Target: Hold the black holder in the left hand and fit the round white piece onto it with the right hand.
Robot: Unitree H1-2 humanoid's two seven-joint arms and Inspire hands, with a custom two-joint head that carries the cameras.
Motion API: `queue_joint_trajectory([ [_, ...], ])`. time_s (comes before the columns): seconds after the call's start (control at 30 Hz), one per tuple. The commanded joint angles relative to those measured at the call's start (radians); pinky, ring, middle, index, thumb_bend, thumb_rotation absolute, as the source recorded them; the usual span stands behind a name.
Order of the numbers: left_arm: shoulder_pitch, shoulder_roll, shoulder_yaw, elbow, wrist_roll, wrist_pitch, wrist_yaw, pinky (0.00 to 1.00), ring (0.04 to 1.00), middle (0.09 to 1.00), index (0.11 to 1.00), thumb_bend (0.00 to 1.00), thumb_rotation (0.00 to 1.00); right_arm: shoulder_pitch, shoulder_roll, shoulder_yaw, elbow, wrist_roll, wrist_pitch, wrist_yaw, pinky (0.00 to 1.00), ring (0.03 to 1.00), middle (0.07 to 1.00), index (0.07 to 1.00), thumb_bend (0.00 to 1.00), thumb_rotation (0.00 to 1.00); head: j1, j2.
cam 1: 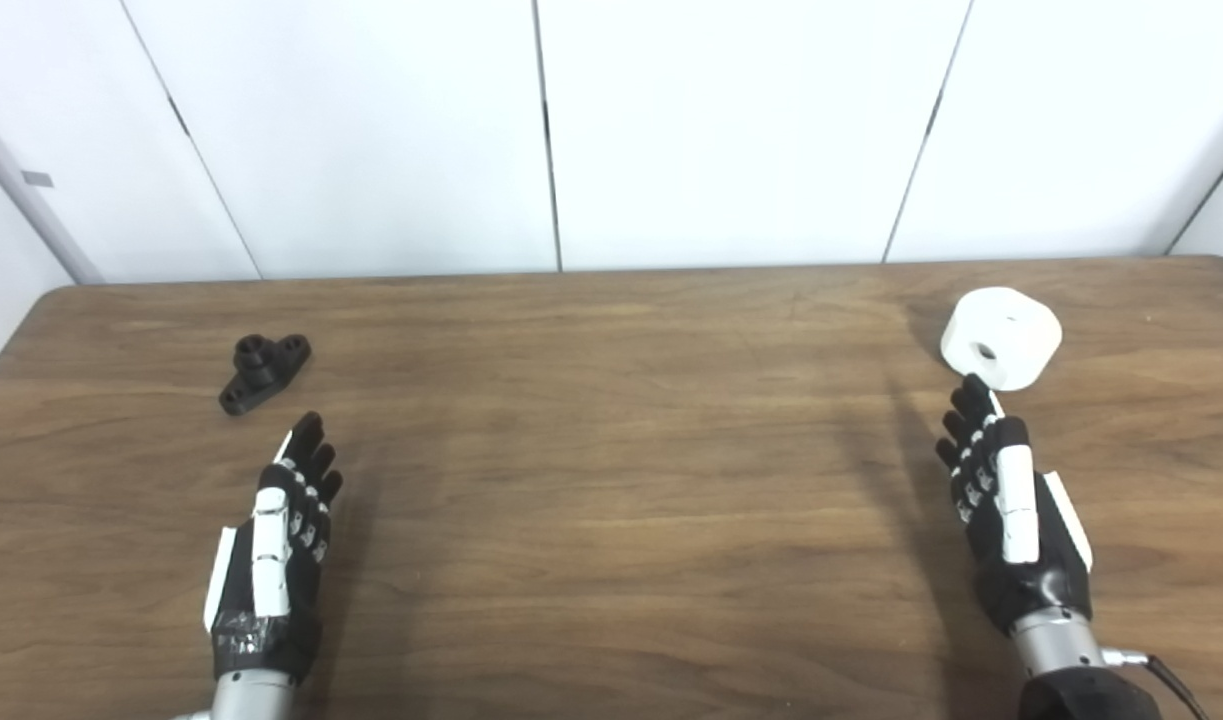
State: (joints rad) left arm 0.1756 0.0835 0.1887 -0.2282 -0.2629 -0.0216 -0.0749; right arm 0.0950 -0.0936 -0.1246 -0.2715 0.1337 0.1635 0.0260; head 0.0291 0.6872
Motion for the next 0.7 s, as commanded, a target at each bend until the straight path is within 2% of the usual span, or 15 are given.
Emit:
queue_joint_trajectory([
  [0.0, -0.012, 0.013, 0.003, -0.03, 0.004, -0.021, 0.0, 1.0, 1.0, 1.0, 0.961, 0.34, 0.94, -0.021, -0.004, -0.002, -0.036, -0.001, -0.034, 0.0, 1.0, 1.0, 0.997, 1.0, 0.55, 1.0, 0.001, 0.0],
  [0.43, -0.015, 0.015, 0.002, -0.02, -0.001, -0.025, -0.002, 1.0, 1.0, 1.0, 0.958, 0.34, 0.91, -0.023, -0.004, -0.001, -0.027, -0.003, -0.035, 0.001, 1.0, 1.0, 0.996, 1.0, 0.55, 1.0, 0.005, -0.015],
  [0.63, -0.008, 0.004, -0.015, -0.014, 0.027, -0.043, -0.002, 1.0, 1.0, 1.0, 0.957, 0.32, 0.91, -0.015, -0.016, -0.008, -0.013, 0.009, -0.054, 0.014, 1.0, 1.0, 0.994, 1.0, 0.53, 1.0, 0.1, -0.071],
  [0.67, -0.005, -0.002, -0.02, -0.013, 0.035, -0.046, 0.0, 1.0, 1.0, 1.0, 0.956, 0.31, 0.91, -0.012, -0.021, -0.012, -0.008, 0.012, -0.06, 0.018, 1.0, 1.0, 0.994, 1.0, 0.53, 1.0, 0.142, -0.093],
])
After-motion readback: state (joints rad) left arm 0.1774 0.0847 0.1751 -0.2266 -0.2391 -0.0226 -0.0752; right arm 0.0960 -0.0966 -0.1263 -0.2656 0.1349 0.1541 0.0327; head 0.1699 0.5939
